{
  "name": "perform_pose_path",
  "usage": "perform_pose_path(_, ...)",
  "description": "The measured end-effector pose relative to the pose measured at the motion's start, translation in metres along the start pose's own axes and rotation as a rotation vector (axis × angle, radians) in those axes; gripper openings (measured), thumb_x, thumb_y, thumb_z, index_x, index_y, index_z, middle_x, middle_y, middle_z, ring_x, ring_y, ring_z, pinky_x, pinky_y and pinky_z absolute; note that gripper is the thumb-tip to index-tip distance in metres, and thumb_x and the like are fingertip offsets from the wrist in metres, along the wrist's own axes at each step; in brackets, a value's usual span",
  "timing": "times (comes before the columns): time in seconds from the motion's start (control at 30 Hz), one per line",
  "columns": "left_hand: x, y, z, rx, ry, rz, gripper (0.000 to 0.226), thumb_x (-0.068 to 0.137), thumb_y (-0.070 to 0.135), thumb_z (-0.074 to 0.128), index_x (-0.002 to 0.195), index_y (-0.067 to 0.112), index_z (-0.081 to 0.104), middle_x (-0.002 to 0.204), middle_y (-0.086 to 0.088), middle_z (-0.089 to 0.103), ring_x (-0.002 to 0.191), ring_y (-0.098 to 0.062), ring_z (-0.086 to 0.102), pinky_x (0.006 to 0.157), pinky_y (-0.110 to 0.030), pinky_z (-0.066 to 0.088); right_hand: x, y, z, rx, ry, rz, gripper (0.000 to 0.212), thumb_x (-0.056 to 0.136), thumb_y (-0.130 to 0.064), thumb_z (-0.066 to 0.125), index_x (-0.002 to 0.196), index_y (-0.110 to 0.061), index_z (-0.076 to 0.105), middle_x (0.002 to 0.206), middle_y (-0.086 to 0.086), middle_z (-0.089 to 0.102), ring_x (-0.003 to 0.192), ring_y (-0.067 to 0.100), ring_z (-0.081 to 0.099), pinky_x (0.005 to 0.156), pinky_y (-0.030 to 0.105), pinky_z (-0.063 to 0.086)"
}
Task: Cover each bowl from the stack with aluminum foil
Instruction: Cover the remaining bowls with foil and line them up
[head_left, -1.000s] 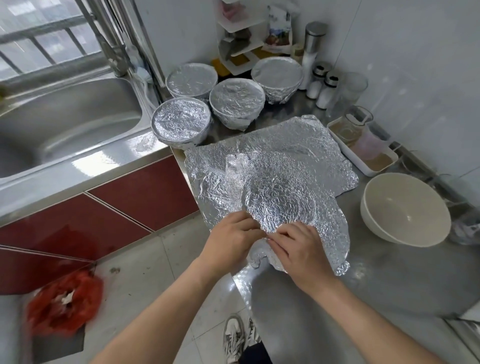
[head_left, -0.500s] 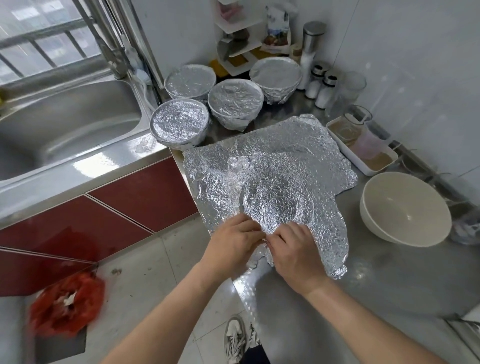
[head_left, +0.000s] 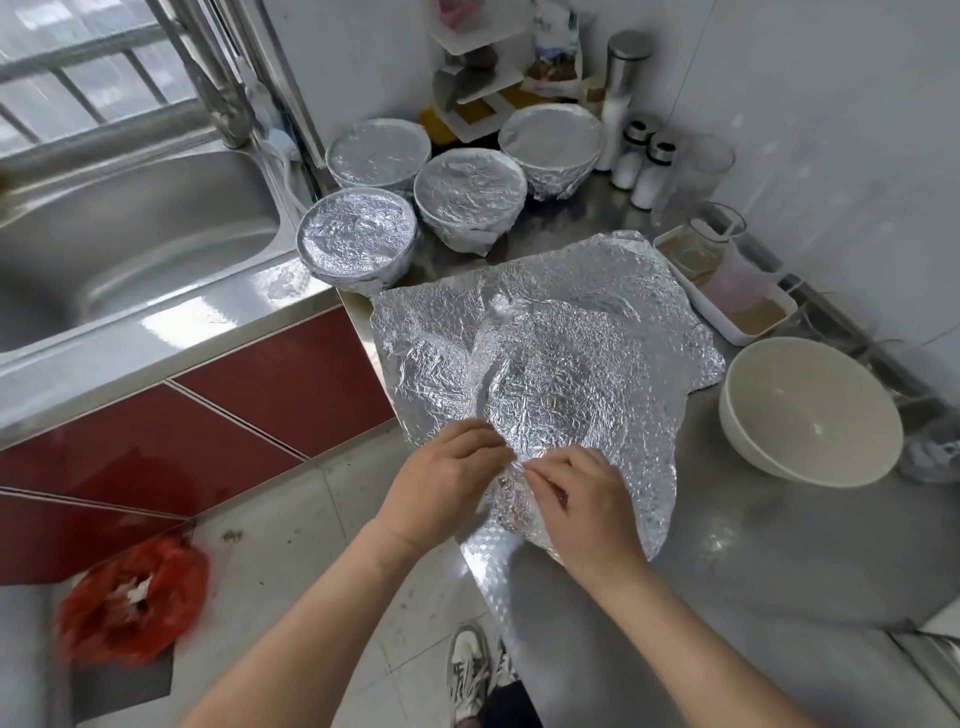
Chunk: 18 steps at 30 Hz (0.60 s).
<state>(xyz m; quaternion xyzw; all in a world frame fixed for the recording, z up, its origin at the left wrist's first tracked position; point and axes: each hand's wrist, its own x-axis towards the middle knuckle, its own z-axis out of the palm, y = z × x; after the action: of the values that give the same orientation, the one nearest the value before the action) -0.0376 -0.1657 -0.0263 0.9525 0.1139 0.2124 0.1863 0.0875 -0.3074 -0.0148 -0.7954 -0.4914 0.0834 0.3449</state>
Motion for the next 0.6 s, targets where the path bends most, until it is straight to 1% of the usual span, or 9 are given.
perform_pose_path(0.13,0.009,0.007,-0.003,0.011,0.007,0.049,0.008,0.085,0.015,0.075,0.092,0.017,0.077,0.093,0.002,0.07,0.095,-0.021,0.061,0.078,-0.032,0.053,0.006,0.006,-0.005,-0.033,-0.062,-0.008,0.007,0.081,-0.02,0.076,0.088,-0.021,0.075,0.081,-0.009,0.064,0.077,0.015,0.057,0.072,0.039,0.047)
perform_pose_path(0.23,0.011,0.007,-0.002,0.013,-0.006,0.051,0.013,0.078,0.008,0.08,0.087,0.018,0.077,0.089,0.003,0.07,0.091,-0.02,0.06,0.075,-0.03,0.052,0.007,0.007,-0.006,-0.104,-0.085,-0.046,0.011,0.078,-0.022,0.078,0.088,-0.021,0.073,0.082,-0.008,0.064,0.078,0.016,0.058,0.072,0.034,0.043)
perform_pose_path(0.3,0.01,0.007,-0.001,0.022,0.003,0.047,0.02,0.075,0.001,0.081,0.086,0.017,0.076,0.089,0.004,0.07,0.09,-0.02,0.06,0.075,-0.029,0.051,0.007,0.007,-0.005,-0.162,-0.063,-0.109,0.014,0.076,-0.017,0.08,0.087,-0.019,0.071,0.082,-0.007,0.063,0.078,0.018,0.058,0.07,0.034,0.043)
perform_pose_path(0.37,0.009,0.007,0.001,0.024,0.014,0.03,0.022,0.075,-0.002,0.08,0.086,0.017,0.076,0.089,0.004,0.07,0.09,-0.02,0.061,0.071,-0.032,0.053,0.006,0.007,-0.002,-0.23,-0.03,-0.161,0.015,0.074,-0.013,0.081,0.083,-0.016,0.069,0.08,-0.004,0.061,0.076,0.02,0.057,0.067,0.034,0.045)
perform_pose_path(0.47,0.007,0.006,0.005,0.008,0.04,-0.009,0.026,0.073,-0.006,0.079,0.084,0.017,0.075,0.09,0.005,0.07,0.09,-0.022,0.062,0.066,-0.035,0.054,0.003,0.008,0.006,-0.315,0.026,-0.182,0.018,0.075,-0.007,0.079,0.074,-0.013,0.062,0.074,0.001,0.054,0.07,0.022,0.049,0.062,0.034,0.042)
perform_pose_path(0.6,0.008,0.007,0.005,0.003,0.052,-0.015,0.031,0.07,-0.012,0.077,0.086,0.014,0.074,0.092,0.002,0.069,0.092,-0.022,0.06,0.073,-0.033,0.053,0.003,0.007,0.014,-0.357,0.097,-0.206,0.024,0.072,0.0,0.077,0.068,-0.011,0.057,0.068,0.003,0.048,0.065,0.023,0.043,0.061,0.031,0.033)
